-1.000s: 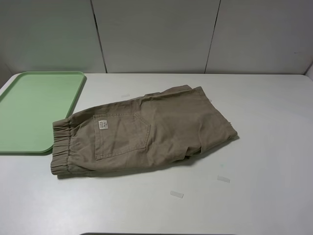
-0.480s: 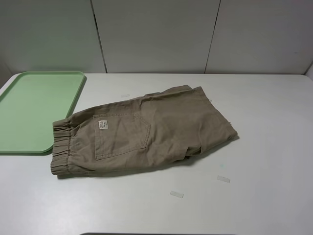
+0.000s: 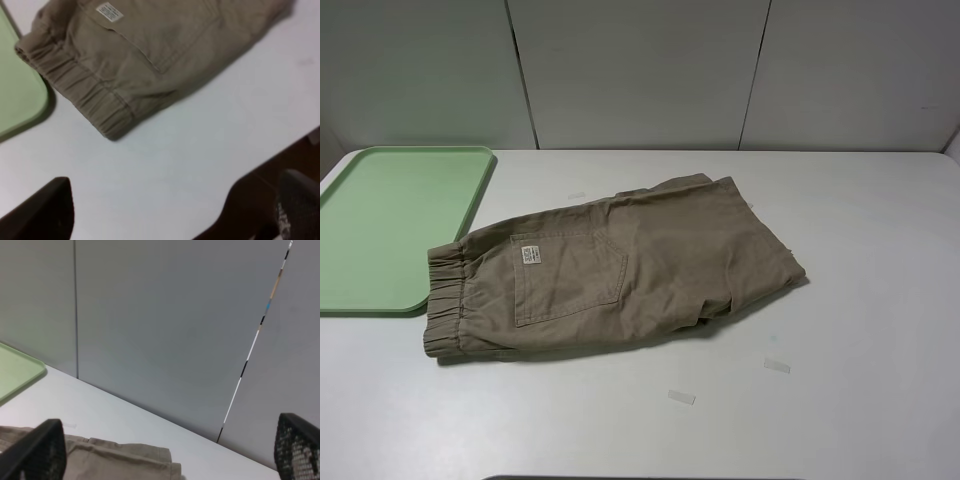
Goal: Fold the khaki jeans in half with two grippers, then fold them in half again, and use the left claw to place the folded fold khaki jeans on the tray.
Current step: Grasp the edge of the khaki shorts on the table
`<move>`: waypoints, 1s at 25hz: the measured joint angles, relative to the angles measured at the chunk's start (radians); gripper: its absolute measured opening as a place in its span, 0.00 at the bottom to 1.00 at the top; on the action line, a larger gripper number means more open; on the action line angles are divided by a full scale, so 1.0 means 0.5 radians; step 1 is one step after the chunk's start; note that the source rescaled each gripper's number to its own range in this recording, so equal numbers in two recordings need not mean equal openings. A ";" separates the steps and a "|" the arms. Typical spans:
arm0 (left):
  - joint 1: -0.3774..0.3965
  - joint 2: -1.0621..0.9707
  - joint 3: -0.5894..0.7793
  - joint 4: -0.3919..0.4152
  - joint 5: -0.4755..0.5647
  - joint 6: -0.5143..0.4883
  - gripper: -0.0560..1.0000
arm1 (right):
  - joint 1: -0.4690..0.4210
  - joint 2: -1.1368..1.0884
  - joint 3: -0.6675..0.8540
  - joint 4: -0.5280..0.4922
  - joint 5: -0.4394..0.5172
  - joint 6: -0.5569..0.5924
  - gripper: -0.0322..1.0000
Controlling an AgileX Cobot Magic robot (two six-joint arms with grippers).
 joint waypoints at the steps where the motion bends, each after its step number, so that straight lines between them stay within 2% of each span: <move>1: 0.028 -0.017 0.000 0.000 0.000 0.000 0.79 | 0.000 0.000 0.000 0.000 0.000 0.000 0.92; 8: 0.241 -0.209 0.005 0.015 0.000 0.000 0.79 | 0.000 0.000 0.000 0.000 0.007 0.000 0.92; 15: 0.267 -0.223 0.005 0.015 0.007 0.000 0.79 | 0.000 0.000 0.000 0.012 0.031 0.000 0.92; 19: 0.267 -0.223 0.005 0.015 0.007 0.000 0.79 | 0.000 0.000 0.000 0.024 0.182 0.000 0.92; 25: 0.267 -0.223 0.005 0.015 0.007 0.000 0.79 | 0.000 0.079 0.006 0.024 0.505 0.000 0.92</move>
